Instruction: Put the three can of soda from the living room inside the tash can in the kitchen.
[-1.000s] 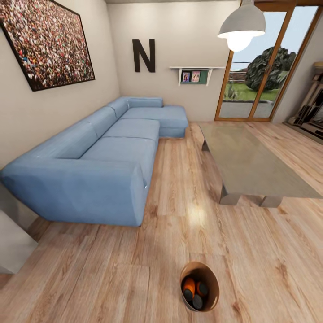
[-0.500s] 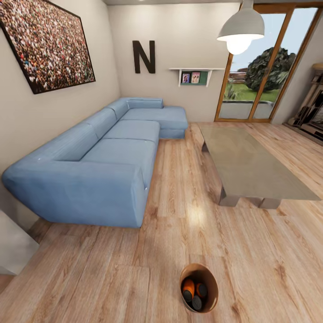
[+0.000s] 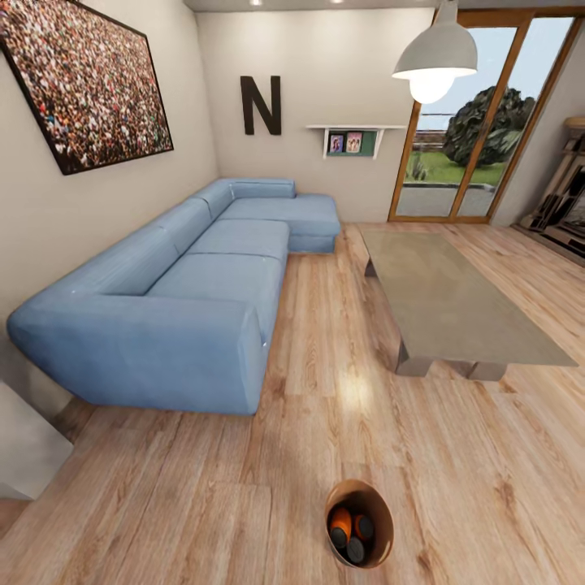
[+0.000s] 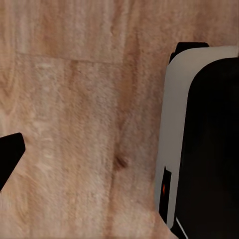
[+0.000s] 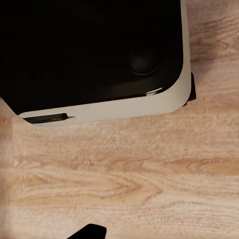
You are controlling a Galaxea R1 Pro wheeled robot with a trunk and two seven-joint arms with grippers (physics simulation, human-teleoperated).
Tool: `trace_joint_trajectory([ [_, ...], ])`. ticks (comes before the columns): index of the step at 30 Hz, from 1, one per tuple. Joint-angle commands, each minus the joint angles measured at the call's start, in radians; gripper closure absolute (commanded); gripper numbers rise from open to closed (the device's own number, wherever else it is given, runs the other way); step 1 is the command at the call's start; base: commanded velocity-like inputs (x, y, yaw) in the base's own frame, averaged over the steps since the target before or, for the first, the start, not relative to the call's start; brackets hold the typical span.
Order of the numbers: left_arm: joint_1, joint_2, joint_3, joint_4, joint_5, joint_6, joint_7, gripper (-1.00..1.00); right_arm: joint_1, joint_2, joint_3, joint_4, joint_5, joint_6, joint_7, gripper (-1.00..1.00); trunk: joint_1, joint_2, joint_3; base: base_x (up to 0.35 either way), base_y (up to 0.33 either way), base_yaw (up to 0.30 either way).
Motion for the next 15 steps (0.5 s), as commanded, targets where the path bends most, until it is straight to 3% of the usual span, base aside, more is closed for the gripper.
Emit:
trace_joint_trajectory([
  [1, 0.0, 0.0, 0.0, 0.0, 0.0, -0.005, 0.003, -1.0, 0.003, 0.0, 0.0, 0.0, 0.0, -0.007, 0.0, -1.0, -0.004, 0.007, 0.003, 0.0, 0.0, 0.0],
  [15, 0.001, 0.003, 0.005, -0.004, 0.003, -0.026, 0.061, -1.0, 0.024, 0.001, -0.001, 0.0, 0.0, -0.043, -0.001, -1.0, -0.058, 0.105, 0.047, 0.0, 0.0, 0.0],
])
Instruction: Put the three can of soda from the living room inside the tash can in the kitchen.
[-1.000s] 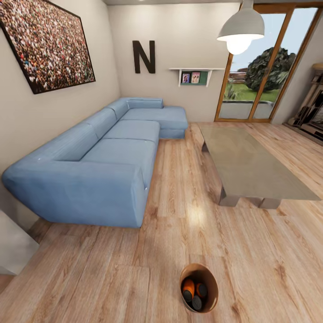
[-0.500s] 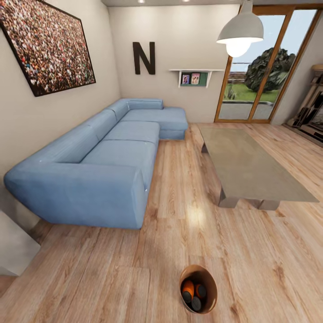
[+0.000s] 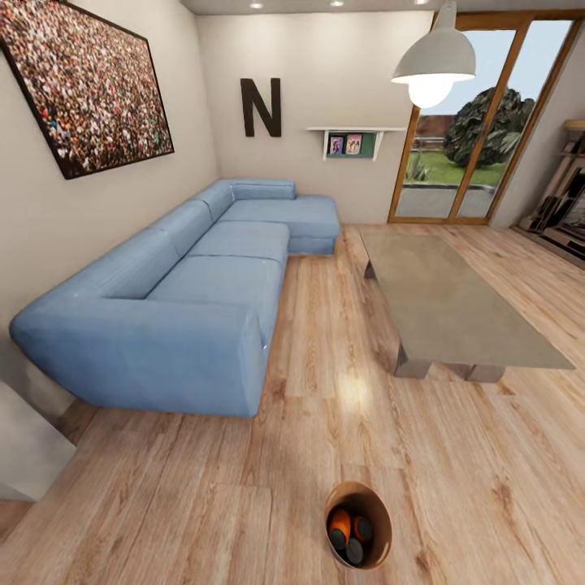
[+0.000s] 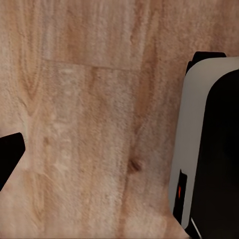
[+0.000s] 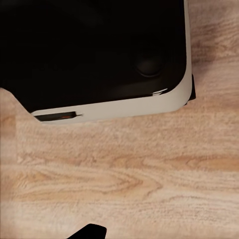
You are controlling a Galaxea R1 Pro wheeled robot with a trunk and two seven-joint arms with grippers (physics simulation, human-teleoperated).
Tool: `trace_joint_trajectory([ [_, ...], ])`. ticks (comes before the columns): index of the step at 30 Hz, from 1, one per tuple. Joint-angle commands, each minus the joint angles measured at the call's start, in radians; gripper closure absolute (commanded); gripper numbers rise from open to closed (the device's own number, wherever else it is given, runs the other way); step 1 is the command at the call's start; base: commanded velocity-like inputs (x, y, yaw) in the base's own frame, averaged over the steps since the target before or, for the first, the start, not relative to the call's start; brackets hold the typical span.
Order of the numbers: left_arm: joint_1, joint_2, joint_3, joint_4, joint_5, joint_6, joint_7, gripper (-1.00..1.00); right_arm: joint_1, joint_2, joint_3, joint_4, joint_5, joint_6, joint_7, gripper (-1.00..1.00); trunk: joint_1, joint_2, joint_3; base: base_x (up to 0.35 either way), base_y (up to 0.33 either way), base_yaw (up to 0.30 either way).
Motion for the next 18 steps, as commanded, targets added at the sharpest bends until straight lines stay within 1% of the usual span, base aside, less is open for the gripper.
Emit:
trace_joint_trajectory([
  [1, 0.0, 0.0, 0.0, 0.0, 0.0, 0.0, 0.002, -1.0, 0.0, 0.0, 0.0, 0.0, 0.0, 0.0, 0.0, -1.0, -0.004, 0.007, 0.003, 0.0, 0.0, 0.0],
  [5, 0.0, 0.003, 0.001, 0.0, 0.002, -0.001, 0.005, -1.0, 0.001, 0.0, -0.001, 0.0, -0.007, -0.001, 0.0, -1.0, -0.019, 0.035, 0.016, 0.0, 0.0, 0.0],
  [7, 0.0, 0.004, 0.001, 0.0, 0.002, -0.001, 0.007, -1.0, 0.001, -0.002, 0.0, 0.0, -0.023, -0.002, 0.0, -1.0, -0.027, 0.049, 0.022, 0.0, 0.0, 0.0],
  [8, 0.0, 0.004, 0.001, 0.0, 0.002, -0.001, 0.007, -1.0, 0.001, -0.002, 0.0, 0.0, -0.023, -0.002, 0.0, -1.0, -0.031, 0.056, 0.025, 0.0, 0.0, 0.0],
  [13, 0.0, 0.006, 0.001, 0.001, 0.003, -0.001, 0.008, -1.0, 0.001, -0.006, 0.0, 0.0, -0.067, -0.002, 0.001, -1.0, -0.05, 0.091, 0.041, 0.0, 0.0, 0.0],
  [18, 0.0, 0.006, 0.001, 0.001, 0.003, -0.003, 0.009, -1.0, 0.001, -0.008, 0.0, 0.0, -0.084, -0.003, 0.001, -1.0, -0.069, 0.126, 0.057, 0.0, 0.0, 0.0],
])
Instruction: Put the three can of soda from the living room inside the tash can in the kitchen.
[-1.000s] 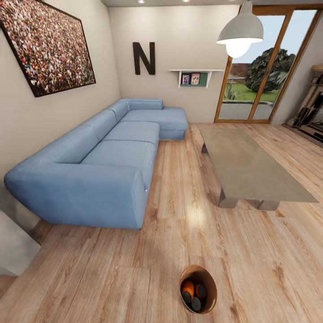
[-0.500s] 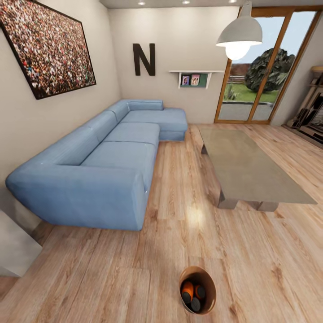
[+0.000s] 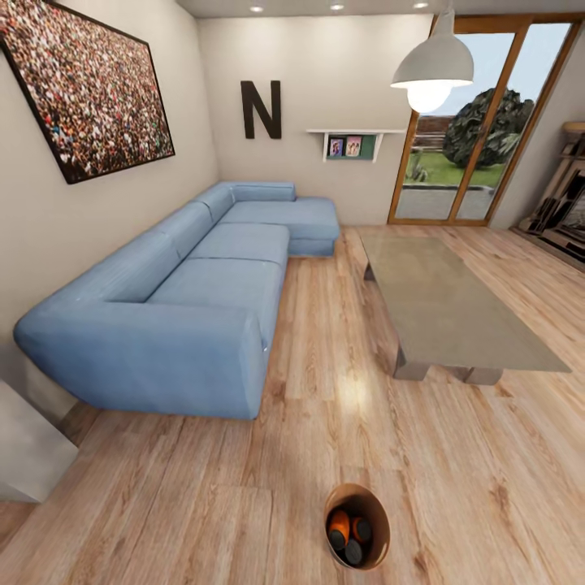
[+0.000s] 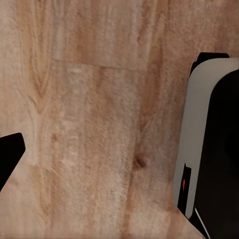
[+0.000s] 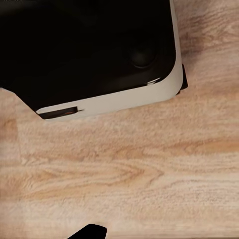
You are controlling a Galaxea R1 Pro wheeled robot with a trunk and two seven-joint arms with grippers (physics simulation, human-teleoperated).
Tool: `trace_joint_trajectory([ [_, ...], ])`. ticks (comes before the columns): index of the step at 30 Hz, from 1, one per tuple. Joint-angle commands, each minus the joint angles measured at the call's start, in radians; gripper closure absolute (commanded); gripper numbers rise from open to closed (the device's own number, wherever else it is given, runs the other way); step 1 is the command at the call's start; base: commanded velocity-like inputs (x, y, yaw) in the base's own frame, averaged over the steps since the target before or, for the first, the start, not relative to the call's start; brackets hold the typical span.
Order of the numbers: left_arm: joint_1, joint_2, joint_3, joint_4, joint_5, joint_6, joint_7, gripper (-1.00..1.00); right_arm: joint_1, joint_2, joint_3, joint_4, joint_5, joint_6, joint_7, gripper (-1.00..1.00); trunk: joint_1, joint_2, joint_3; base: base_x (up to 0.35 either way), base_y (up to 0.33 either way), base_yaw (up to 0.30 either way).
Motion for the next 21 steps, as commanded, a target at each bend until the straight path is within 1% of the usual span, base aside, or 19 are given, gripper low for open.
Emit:
trace_joint_trajectory([
  [1, 0.0, 0.0, 0.0, 0.0, 0.0, -0.001, 0.0, -1.0, 0.0, 0.0, 0.0, 0.0, -0.002, 0.0, 0.0, -1.0, -0.004, 0.007, 0.003, 0.0, 0.0, 0.0],
  [10, 0.0, -0.005, 0.0, -0.001, 0.0, -0.025, 0.0, -1.0, 0.0, -0.003, 0.0, 0.0, -0.007, 0.0, 0.0, -1.0, -0.038, 0.07, 0.031, 0.0, 0.0, 0.0],
  [21, 0.0, -0.009, 0.001, -0.002, 0.001, -0.03, 0.0, -1.0, 0.0, -0.004, 0.0, 0.0, -0.008, 0.001, 0.0, -1.0, -0.081, 0.147, 0.066, 0.0, 0.0, 0.0],
])
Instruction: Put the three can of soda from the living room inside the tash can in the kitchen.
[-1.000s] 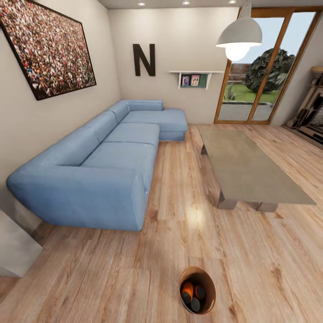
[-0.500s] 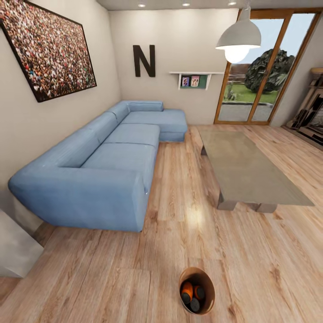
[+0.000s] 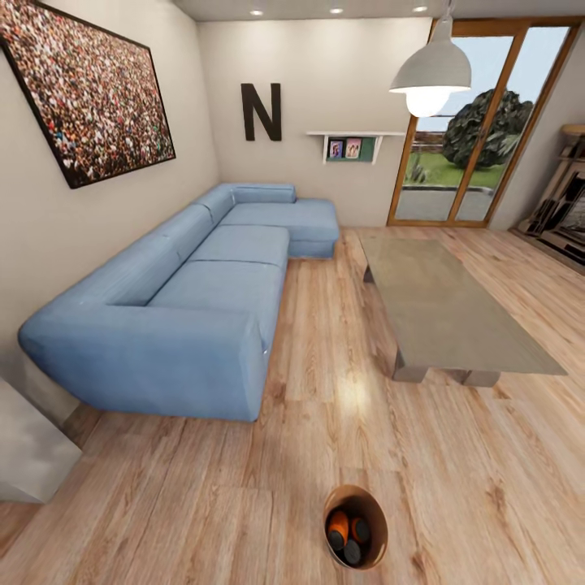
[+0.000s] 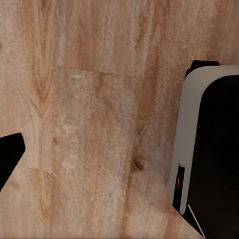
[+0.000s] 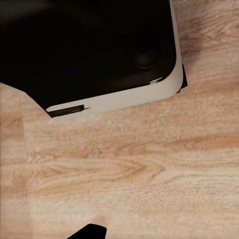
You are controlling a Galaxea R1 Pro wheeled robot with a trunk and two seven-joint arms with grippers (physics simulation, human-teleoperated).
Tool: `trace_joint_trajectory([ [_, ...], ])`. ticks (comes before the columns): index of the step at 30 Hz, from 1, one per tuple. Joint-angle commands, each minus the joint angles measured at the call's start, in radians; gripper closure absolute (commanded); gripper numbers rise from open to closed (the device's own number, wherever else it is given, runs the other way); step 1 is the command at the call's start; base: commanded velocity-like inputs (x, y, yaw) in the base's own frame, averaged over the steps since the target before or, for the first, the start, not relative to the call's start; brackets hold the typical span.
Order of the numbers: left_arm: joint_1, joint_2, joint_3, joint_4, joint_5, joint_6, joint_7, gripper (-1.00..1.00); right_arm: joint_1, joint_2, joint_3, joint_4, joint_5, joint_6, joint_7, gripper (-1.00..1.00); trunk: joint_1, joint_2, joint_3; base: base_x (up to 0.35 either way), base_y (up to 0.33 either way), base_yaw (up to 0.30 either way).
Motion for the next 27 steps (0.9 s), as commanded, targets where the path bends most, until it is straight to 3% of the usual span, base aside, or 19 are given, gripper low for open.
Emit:
trace_joint_trajectory([
  [1, 0.0, 0.0, 0.0, 0.0, 0.0, 0.0, 0.0, -1.0, 0.0, 0.0, 0.0, 0.0, 0.0, 0.0, 0.0, -1.0, -0.004, 0.007, 0.003, 0.0, 0.0, 0.0],
  [27, -0.001, -0.002, -0.002, 0.0, -0.001, -0.04, -0.001, -1.0, 0.0, 0.008, 0.003, -0.011, 0.001, -0.001, 0.0, -1.0, -0.104, 0.189, 0.085, 0.0, 0.0, 0.0],
])
